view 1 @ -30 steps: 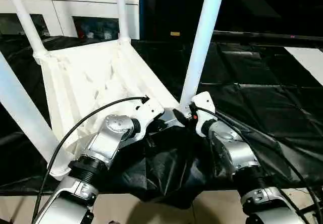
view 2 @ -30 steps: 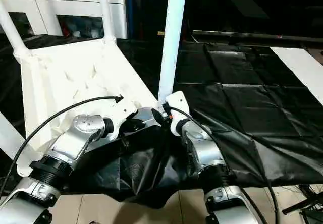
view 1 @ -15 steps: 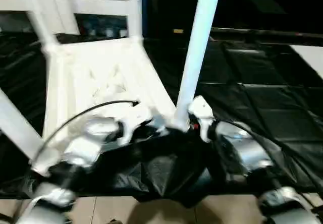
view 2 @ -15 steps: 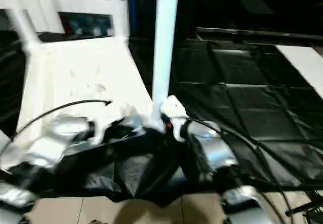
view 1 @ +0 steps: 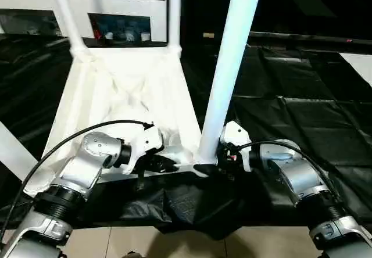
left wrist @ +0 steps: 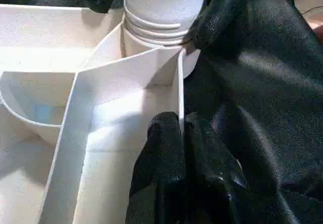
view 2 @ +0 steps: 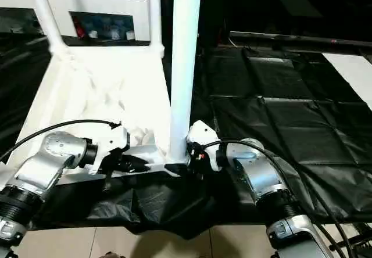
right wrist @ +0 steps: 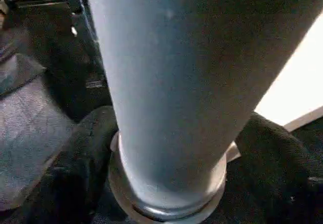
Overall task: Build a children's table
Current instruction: Rotate leg to tighten
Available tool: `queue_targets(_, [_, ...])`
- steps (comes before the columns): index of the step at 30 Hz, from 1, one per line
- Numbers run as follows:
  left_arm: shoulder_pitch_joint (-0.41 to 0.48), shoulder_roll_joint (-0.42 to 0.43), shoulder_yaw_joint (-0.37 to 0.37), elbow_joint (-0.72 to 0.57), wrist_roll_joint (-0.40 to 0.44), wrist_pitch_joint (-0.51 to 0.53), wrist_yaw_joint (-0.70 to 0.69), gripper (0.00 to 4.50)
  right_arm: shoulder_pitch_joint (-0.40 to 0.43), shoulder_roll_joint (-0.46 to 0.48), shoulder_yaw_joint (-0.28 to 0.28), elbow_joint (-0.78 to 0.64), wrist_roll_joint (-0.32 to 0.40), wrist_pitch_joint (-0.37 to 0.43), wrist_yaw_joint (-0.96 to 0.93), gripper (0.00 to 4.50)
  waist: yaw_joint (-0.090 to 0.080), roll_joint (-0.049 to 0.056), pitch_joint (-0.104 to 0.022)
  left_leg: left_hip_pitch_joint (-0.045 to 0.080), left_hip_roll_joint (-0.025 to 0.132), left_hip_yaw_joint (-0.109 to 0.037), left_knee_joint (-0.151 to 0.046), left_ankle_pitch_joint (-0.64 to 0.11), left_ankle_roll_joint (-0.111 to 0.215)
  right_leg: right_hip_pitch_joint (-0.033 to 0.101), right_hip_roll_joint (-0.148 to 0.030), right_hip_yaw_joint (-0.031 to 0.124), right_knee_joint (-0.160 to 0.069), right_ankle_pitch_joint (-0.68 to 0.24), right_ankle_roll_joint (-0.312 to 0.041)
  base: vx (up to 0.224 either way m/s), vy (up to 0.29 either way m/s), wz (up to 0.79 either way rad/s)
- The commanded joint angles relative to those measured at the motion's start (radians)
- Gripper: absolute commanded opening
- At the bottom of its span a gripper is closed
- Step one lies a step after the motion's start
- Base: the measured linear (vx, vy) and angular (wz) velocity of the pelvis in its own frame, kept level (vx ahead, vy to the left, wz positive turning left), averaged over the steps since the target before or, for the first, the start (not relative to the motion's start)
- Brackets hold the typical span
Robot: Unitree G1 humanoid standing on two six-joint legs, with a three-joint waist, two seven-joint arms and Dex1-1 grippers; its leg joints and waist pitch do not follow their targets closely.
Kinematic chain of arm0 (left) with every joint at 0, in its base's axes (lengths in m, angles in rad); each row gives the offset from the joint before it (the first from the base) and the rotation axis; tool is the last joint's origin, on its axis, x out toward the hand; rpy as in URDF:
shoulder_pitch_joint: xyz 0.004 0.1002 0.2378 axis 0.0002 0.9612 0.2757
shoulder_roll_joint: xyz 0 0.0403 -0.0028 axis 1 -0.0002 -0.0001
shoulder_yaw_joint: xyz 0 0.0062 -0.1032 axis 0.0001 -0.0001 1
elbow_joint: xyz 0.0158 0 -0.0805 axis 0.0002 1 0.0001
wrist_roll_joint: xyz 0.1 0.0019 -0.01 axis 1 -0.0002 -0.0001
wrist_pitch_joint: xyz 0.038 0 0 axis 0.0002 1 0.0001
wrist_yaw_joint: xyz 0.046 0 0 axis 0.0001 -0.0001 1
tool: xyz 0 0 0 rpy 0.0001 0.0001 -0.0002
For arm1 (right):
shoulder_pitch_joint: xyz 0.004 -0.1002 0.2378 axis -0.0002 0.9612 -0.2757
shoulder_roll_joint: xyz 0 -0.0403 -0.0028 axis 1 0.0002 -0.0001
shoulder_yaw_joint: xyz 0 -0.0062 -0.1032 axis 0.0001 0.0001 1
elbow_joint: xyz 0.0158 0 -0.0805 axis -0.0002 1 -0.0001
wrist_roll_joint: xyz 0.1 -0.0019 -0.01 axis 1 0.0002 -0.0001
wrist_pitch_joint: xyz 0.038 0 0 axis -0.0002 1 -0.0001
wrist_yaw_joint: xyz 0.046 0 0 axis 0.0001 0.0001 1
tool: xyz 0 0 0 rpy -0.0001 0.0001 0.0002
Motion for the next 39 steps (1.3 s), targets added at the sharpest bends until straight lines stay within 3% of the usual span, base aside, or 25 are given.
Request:
queue_targets(1, [-0.008, -0.011, -0.035, -0.006, -0.024, -0.019, -0.046, 0.0, 0.006, -0.011, 0.007, -0.033, 0.009, 0.001, 0.016, 3.5, -0.003, 0.005, -0.06, 0.017, 0.022, -0.005, -0.064, -0.241, 0.011, 0.039, -0.054, 0.028, -0.068, -0.182, -0.216, 0.0, 0.0, 0.0])
queue_targets(9, [-0.009, -0.005, -0.04, -0.001, -0.024, -0.017, -0.061, 0.0, 0.008, -0.013, 0.008, -0.034, 0.019, 0.0, 0.029, 2.8, -0.002, 0.007, -0.062, 0.018, 0.022, -0.004, -0.063, -0.231, 0.012, 0.039, -0.054, 0.028, -0.066, -0.169, -0.223, 0.0, 0.0, 0.0])
queue_targets(15, [-0.015, -0.015, -0.035, 0.02, -0.006, -0.02, -0.018, 0.0, 0.019, 0.01, 0.001, -0.036, 0.029, 0.004, 0.014, 2.7, 0.0, 0.005, -0.062, 0.018, 0.021, -0.004, -0.062, -0.227, 0.012, 0.039, -0.054, 0.027, -0.066, -0.166, -0.223, 0.0, 0.0, 0.0])
queue_targets(18, [-0.021, -0.027, -0.032, 0.031, 0.002, -0.018, 0.01, 0.0, 0.019, 0.023, -0.006, -0.026, 0.028, 0.002, -0.012, 2.69, -0.001, 0.004, -0.059, 0.019, 0.021, -0.005, -0.064, -0.255, 0.004, 0.038, -0.056, 0.028, -0.071, -0.221, -0.212, 0.0, 0.0, 0.0])
queue_targets(19, [-0.044, -0.069, -0.025, 0.07, 0.036, -0.011, 0.113, 0.0, 0.002, 0.073, -0.033, 0.031, -0.001, -0.004, -0.15, 2.69, -0.002, 0.004, -0.058, 0.019, 0.021, -0.005, -0.065, -0.262, 0.001, 0.036, -0.056, 0.028, -0.072, -0.236, -0.208, 0.0, 0.0, 0.0])
queue_targets(20, [-0.044, -0.069, -0.025, 0.07, 0.036, -0.011, 0.113, 0.0, 0.002, 0.073, -0.033, 0.031, -0.001, -0.004, -0.15, 2.69, -0.005, 0.003, -0.055, 0.021, 0.019, -0.004, -0.065, -0.278, -0.009, 0.03, -0.056, 0.029, -0.078, -0.278, -0.198, 0.0, 0.0, 0.0])
queue_targets(22, [-0.084, -0.139, -0.013, 0.128, 0.08, 0.015, 0.272, 0.0, -0.03, 0.154, -0.08, 0.116, -0.026, 0.011, -0.361, 2.68, -0.008, 0.003, -0.053, 0.023, 0.018, -0.009, -0.067, -0.314, -0.032, 0.029, -0.06, 0.027, -0.084, -0.378, -0.173, 0.0, 0.0, 0.0])
queue_targets(23, [-0.084, -0.139, -0.013, 0.128, 0.08, 0.015, 0.272, 0.0, -0.03, 0.154, -0.08, 0.116, -0.026, 0.011, -0.361, 2.68, -0.01, 0.002, -0.053, 0.024, 0.018, -0.01, -0.068, -0.321, -0.041, 0.027, -0.06, 0.027, -0.088, -0.404, -0.164, -0.05, -0.001, -0.02])
queue_targets(24, [-0.119, -0.205, 0.005, 0.167, 0.1, 0.053, 0.404, 0.0, -0.052, 0.218, -0.105, 0.166, -0.035, 0.03, -0.495, 2.67, -0.014, 0.001, -0.054, 0.026, 0.017, -0.013, -0.067, -0.338, -0.05, 0.024, -0.06, 0.026, -0.09, -0.445, -0.148, -0.052, 0.005, -0.02])
queue_targets(25, [-0.123, -0.214, 0.006, 0.169, 0.101, 0.059, 0.416, 0.0, -0.055, 0.228, -0.106, 0.172, -0.038, 0.032, -0.515, 2.67, -0.02, 0.001, -0.053, 0.023, 0.016, -0.016, -0.069, -0.341, -0.052, 0.024, -0.061, 0.025, -0.093, -0.462, -0.14, -0.052, 0.005, -0.02])
queue_targets(29, [-0.147, -0.274, 0.009, 0.178, 0.109, 0.1, 0.494, 0.0, -0.074, 0.3, -0.106, 0.211, -0.05, 0.044, -0.619, 2.67, -0.027, -0.002, -0.056, 0.015, 0.014, -0.018, -0.068, -0.342, -0.036, 0.027, -0.06, 0.023, -0.095, -0.449, -0.127, 0.0, 0.0, 0.0])
queue_targets(31, [-0.152, -0.296, 0.002, 0.175, 0.12, 0.11, 0.52, 0.0, -0.076, 0.333, -0.097, 0.213, -0.047, 0.04, -0.624, 2.67, -0.029, -0.002, -0.055, 0.016, 0.015, -0.014, -0.066, -0.337, -0.025, 0.022, -0.057, 0.026, -0.095, -0.41, -0.134, 0.0, 0.0, 0.0])
queue_targets(33, [-0.153, -0.319, -0.009, 0.172, 0.132, 0.114, 0.539, 0.0, -0.074, 0.371, -0.084, 0.204, -0.042, 0.036, -0.607, 3.23, -0.027, -0.003, -0.057, 0.015, 0.014, -0.014, -0.066, -0.328, -0.02, 0.025, -0.058, 0.026, -0.093, -0.392, -0.139, 0.0, 0.0, 0.0])
queue_targets(39, [-0.14, -0.308, -0.014, 0.168, 0.128, 0.07, 0.499, 0.0, -0.078, 0.364, -0.091, 0.206, -0.044, 0.023, -0.585, 3.83, -0.027, 0.0, -0.056, 0.015, 0.016, -0.014, -0.069, -0.334, -0.015, 0.025, -0.058, 0.026, -0.091, -0.369, -0.15, 0.0, 0.0, 0.0])
